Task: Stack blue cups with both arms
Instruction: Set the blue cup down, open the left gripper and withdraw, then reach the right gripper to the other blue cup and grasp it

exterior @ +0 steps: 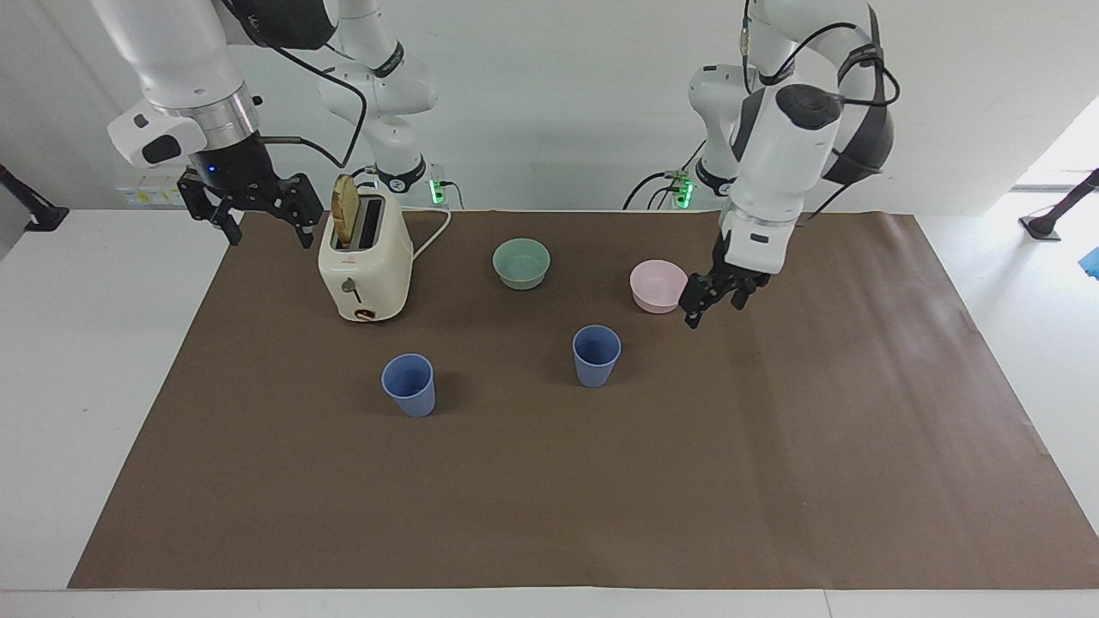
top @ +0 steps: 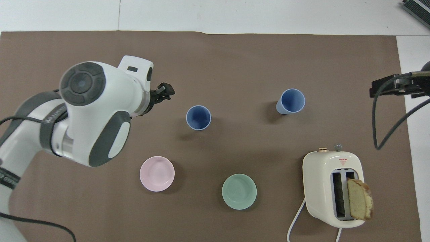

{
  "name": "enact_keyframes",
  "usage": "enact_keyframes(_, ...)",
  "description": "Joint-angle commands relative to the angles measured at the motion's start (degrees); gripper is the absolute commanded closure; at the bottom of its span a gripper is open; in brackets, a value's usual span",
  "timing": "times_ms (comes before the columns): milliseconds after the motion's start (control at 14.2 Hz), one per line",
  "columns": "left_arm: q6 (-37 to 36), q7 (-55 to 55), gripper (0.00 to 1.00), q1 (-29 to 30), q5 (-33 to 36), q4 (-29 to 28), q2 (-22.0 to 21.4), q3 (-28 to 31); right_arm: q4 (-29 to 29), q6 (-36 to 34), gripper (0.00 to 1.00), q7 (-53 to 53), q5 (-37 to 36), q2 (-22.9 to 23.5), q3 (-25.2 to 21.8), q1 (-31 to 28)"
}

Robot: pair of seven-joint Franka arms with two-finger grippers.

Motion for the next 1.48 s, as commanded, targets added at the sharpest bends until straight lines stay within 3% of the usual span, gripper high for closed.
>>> enact_keyframes(0, -5.5, 11.5, 0.0, 3.9, 0.8, -1.2, -3.3, -0.4, -4.0, 3.2, 0.0, -1.6, 0.9, -1.6, 0.3, -0.5)
enact_keyframes(212, -10.2, 26.2, 0.0, 8.2, 0.8, -1.1, -5.2, -0.4, -8.0, 7.8, 0.0, -2.7, 0.9, -1.0, 0.3, 0.0)
enact_keyframes(565, -16.0, 39.2, 0.0, 14.3, 0.3, 0.6, -8.8, -0.2, -12.1, 15.9, 0.0, -2.8, 1.0, 3.7, 0.7, 0.3)
enact_keyframes(776, -22.0, 40.3, 0.0, 15.5, 0.2, 7.3, -8.6, -0.2, -12.7, 19.5, 0.0, -2.2, 5.2, 7.4, 0.8, 0.4)
enact_keyframes(1059, -29.7, 40.1, 0.0, 15.4, 0.1, 14.3, -8.3, -0.2, -15.7, 26.7, 0.0, -2.0, 5.8, 10.3, 0.8, 2.4)
enact_keyframes(1412, -30.5, 39.6, 0.0, 15.6, 0.3, 14.1, -8.8, 0.4, -16.1, 30.6, 0.0, -2.1, 5.7, 14.5, 0.8, 3.2)
